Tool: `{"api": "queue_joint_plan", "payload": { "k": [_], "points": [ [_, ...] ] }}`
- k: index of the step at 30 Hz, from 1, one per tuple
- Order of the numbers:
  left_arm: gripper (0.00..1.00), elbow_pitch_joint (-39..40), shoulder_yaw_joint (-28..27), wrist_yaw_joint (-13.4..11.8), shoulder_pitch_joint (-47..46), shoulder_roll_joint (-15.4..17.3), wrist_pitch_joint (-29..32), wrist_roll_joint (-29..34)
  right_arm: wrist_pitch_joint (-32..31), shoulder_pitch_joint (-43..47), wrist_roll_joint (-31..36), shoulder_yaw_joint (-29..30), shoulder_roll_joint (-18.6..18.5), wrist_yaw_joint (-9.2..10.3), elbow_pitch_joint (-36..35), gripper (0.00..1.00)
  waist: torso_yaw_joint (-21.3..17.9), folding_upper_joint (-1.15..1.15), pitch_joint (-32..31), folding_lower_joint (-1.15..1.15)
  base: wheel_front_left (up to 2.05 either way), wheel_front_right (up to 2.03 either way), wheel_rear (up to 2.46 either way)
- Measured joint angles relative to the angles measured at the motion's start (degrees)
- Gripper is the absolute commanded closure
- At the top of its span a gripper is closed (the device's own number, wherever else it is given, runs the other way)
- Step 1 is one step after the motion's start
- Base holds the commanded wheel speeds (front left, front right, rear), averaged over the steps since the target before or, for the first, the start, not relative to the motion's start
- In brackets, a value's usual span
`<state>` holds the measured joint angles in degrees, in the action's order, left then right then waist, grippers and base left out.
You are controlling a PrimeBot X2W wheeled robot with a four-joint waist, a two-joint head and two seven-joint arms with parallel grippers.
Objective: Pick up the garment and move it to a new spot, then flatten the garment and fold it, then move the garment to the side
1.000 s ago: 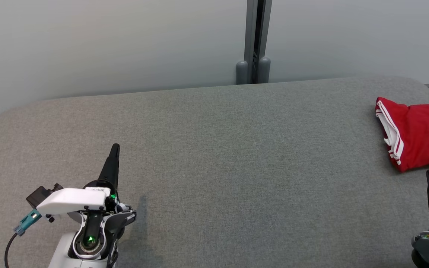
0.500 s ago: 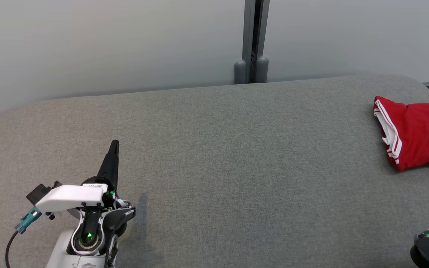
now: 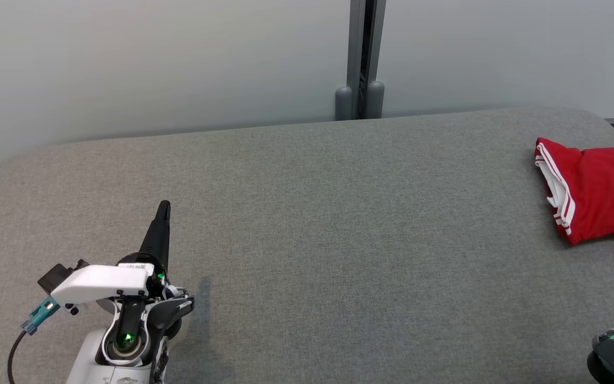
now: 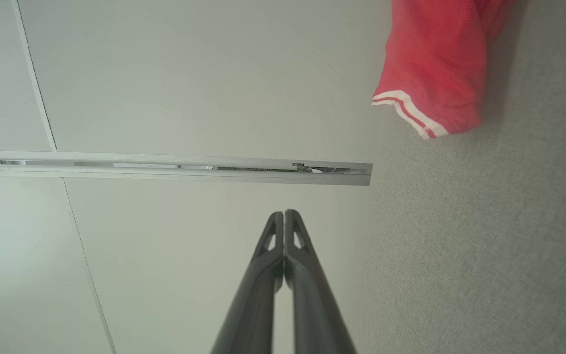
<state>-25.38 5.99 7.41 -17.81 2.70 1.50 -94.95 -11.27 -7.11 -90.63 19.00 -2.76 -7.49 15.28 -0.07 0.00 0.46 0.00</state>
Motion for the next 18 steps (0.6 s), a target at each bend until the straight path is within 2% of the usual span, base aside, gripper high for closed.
{"api": "queue_joint_plan", "payload": {
  "k": [18],
  "points": [
    [1.0, 0.0, 0.0, 0.0, 0.0, 0.0, 0.0, 0.0, 0.0, 0.0, 0.0, 0.0, 0.0, 0.0, 0.0, 1.0, 0.0, 0.0, 0.0, 0.0, 0.0, 0.0, 0.0]
  ]
}}
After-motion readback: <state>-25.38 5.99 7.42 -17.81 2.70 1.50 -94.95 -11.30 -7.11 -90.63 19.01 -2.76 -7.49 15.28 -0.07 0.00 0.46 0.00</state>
